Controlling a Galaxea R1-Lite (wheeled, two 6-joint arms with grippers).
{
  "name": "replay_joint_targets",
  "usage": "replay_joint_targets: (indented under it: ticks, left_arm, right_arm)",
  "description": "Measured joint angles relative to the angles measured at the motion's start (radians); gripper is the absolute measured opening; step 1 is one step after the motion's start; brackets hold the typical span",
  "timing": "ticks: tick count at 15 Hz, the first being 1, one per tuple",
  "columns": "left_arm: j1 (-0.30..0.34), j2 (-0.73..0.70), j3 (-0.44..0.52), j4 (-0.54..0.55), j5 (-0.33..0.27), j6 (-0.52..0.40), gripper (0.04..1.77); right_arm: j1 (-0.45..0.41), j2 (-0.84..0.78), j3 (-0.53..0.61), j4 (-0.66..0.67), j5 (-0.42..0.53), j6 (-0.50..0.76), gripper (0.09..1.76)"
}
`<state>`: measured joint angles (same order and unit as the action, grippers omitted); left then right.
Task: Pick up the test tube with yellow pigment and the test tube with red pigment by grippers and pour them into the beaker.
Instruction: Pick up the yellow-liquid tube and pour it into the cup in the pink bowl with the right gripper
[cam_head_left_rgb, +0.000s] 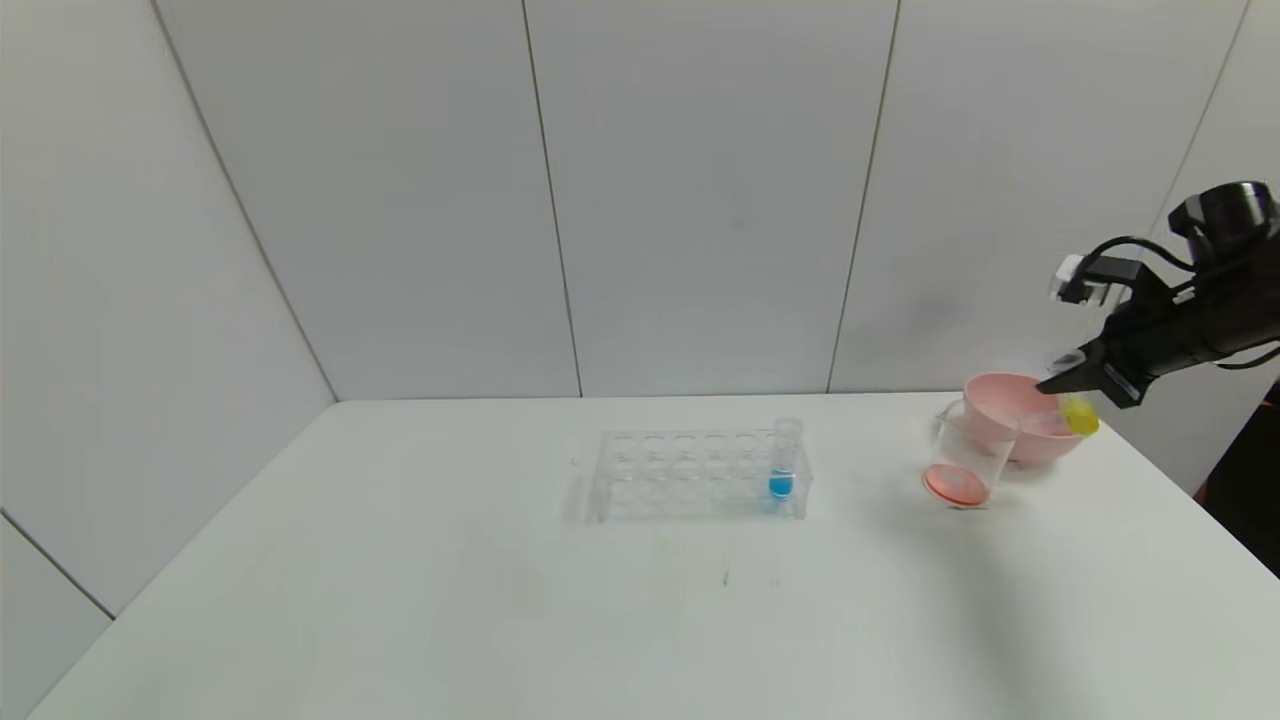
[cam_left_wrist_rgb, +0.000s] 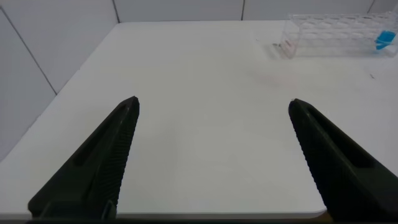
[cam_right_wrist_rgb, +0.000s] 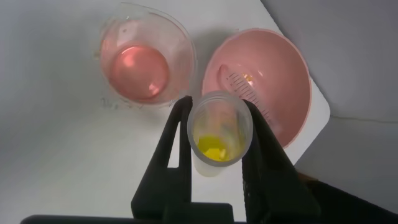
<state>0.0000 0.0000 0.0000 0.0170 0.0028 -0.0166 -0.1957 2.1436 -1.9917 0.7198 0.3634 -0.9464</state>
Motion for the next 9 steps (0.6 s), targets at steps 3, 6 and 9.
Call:
replay_joint_targets:
  ticks: [3, 6, 9]
  left_arm:
    - [0.000, 0.000, 0.000, 0.000, 0.000, 0.000, 1.72]
    - [0.000, 0.000, 0.000, 0.000, 0.000, 0.000, 1.72]
    - [0.000, 0.000, 0.000, 0.000, 0.000, 0.000, 1.72]
  right_arm:
    - [0.044, 0.007, -0.008, -0.005, -0.170, -0.093, 0.52]
    - [0.072, 0.003, -0.009, -0.006, -0.256, -0.220, 0.52]
    - [0.093, -0.002, -0.009, 0.012, -0.260, -0.271, 0.52]
